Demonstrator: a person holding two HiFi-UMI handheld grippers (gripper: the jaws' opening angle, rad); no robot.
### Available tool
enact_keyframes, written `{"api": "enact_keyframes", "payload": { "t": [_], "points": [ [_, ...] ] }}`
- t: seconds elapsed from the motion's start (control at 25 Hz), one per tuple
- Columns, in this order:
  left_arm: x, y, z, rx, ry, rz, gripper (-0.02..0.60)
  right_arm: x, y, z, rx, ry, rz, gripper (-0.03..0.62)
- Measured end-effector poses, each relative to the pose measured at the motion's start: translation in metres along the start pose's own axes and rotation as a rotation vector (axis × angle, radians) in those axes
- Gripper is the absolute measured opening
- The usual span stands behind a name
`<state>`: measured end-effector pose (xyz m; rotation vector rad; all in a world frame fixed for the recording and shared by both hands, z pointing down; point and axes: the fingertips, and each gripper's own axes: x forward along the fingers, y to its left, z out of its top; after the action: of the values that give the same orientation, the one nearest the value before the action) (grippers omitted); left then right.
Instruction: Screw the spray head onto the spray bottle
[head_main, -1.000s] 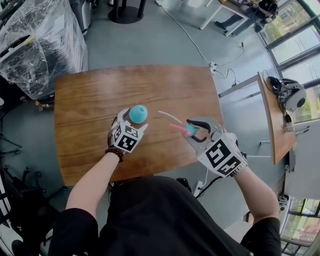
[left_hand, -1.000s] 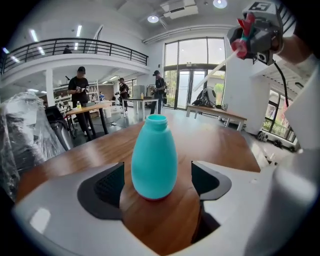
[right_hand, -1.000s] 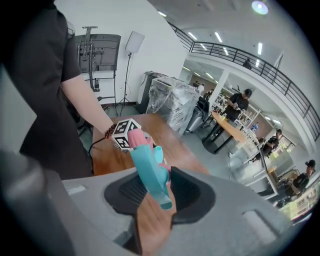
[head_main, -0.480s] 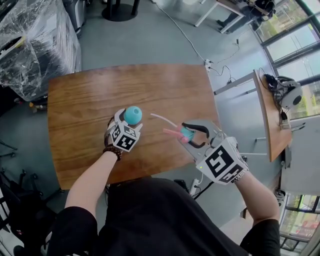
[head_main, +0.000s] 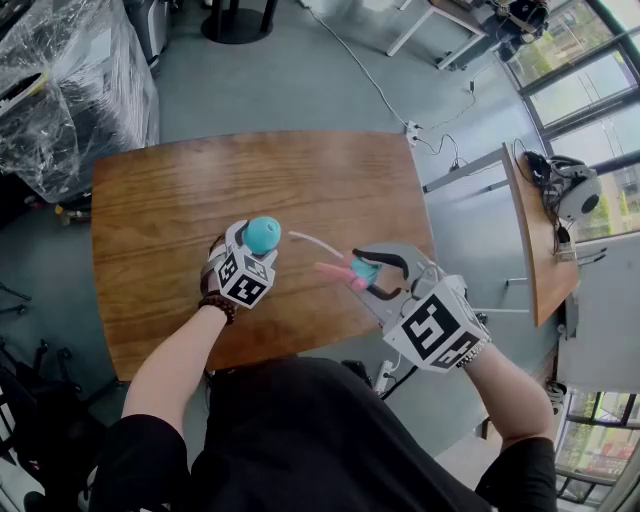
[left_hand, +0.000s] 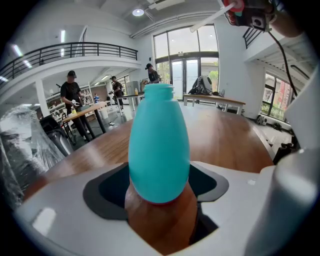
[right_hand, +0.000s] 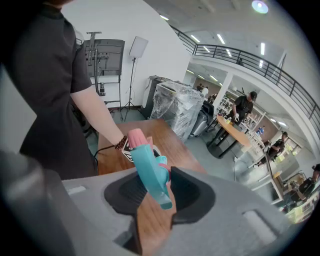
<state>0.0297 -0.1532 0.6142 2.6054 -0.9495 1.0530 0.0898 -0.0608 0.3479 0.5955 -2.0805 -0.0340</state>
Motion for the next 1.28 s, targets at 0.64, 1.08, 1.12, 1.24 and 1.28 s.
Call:
{"api": "enact_keyframes", "payload": {
  "t": [0.64,1.08,1.12,1.24,1.28],
  "points": [
    [-0.047,-0.025,-0.005,0.285,0.123,0.048,0.39,0.012,0.027,-0.003,-0.094,0.024,0.099,0.117],
    [-0.079,-0.043,0.006,0.436,0.154,0.044,0.39,0.03,0.051,-0.016,-0.291,0.049,0.172,0.117],
    [-0.082,-0.046,0.01,0.452,0.153,0.037,0.388,0.031,0.054,-0.017,-0.317,0.047,0.178,0.117],
    [-0.09,-0.055,0.02,0.484,0.149,0.018,0.387,0.035,0.059,-0.022,-0.397,0.054,0.179,0.117],
    [-0.092,-0.057,0.023,0.493,0.149,0.012,0.387,0.036,0.06,-0.023,-0.424,0.055,0.178,0.117]
  ]
}}
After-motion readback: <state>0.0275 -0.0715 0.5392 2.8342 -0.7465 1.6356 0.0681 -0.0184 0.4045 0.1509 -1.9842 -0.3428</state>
